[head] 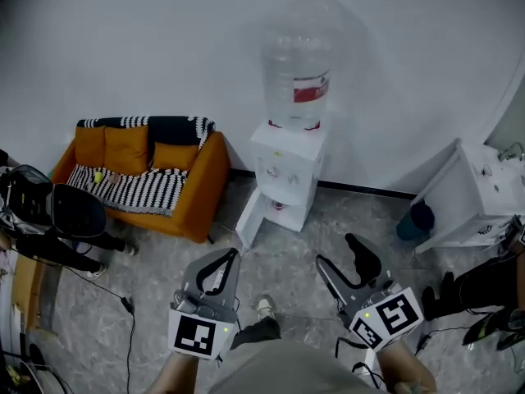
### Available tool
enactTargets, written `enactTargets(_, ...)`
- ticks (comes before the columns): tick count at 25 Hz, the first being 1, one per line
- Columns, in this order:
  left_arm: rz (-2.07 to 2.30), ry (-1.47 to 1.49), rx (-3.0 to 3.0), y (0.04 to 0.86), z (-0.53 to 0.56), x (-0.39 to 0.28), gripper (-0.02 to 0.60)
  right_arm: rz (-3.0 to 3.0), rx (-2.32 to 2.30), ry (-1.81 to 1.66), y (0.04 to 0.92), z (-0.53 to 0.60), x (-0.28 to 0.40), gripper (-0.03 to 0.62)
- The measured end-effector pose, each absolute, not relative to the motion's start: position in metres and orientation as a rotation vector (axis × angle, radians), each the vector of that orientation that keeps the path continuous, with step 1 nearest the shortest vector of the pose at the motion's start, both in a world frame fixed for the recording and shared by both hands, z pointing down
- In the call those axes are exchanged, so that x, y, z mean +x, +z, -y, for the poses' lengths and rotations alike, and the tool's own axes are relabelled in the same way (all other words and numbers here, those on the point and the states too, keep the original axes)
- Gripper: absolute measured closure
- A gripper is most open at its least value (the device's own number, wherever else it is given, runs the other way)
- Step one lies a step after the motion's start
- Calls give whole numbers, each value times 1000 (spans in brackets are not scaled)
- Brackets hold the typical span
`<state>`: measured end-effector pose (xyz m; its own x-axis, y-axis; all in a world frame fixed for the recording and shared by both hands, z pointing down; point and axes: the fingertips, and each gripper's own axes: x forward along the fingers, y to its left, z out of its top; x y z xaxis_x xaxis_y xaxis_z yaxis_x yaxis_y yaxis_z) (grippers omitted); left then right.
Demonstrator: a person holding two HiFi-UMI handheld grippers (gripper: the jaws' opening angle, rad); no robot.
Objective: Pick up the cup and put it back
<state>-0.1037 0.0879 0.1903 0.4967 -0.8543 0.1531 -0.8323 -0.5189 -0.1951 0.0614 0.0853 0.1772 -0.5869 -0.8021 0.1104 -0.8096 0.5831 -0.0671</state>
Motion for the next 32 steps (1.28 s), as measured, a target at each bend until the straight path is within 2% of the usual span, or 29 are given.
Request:
enactTargets(9,-1443,-350,-2656,190,33,-152,580,2705,1437,172,176,29,13,322)
enactTargets(17,-1464,-334,-2660,196,84,-170,580,2685,1434,178,184,77,-1,322)
enactTargets(32,-1629,-415,-2632,226,137,-131,580,2724,1307,238,213,151,40,322)
